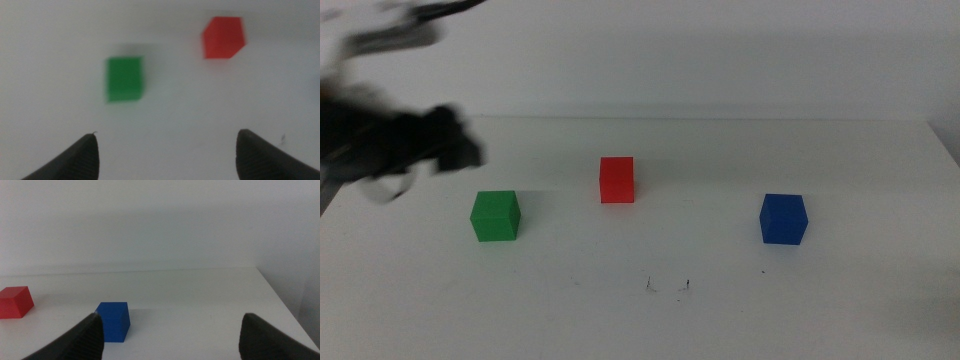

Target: Stack red cubes first, then green, then blue cubes in a specific spot.

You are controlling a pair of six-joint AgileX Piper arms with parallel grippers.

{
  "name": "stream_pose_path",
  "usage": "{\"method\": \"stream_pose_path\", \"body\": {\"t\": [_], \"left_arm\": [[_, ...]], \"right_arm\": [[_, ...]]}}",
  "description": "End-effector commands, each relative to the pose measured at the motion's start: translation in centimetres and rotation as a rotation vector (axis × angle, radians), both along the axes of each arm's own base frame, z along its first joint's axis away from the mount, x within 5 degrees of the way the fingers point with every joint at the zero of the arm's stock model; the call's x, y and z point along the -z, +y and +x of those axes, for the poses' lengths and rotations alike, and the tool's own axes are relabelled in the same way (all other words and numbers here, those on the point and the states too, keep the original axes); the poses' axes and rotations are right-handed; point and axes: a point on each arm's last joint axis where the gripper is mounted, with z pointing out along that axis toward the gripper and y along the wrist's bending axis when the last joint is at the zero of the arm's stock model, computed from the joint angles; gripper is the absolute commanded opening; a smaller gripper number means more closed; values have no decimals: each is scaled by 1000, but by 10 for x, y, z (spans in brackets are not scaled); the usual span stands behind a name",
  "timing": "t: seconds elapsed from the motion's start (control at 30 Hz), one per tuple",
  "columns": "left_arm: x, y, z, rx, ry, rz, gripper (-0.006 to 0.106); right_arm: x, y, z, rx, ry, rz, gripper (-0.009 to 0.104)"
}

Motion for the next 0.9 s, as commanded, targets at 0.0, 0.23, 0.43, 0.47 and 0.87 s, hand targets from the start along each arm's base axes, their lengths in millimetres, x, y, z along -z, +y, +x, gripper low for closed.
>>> {"method": "stream_pose_path", "body": {"t": [0.0, 0.23, 0.43, 0.47, 0.87], "left_arm": [[-1, -27, 35, 3, 45, 3, 94], [24, -115, 114, -19, 180, 194, 94], [60, -157, 169, 37, 216, 146, 94], [67, -161, 176, 37, 221, 151, 94], [142, -173, 220, 13, 272, 178, 94]], "right_arm": [[-1, -1, 0, 8, -16, -20, 93], [-1, -1, 0, 8, -16, -20, 93], [-1, -1, 0, 8, -16, -20, 93], [-1, -1, 0, 8, -16, -20, 93], [-1, -1, 0, 8, -16, -20, 93]]}}
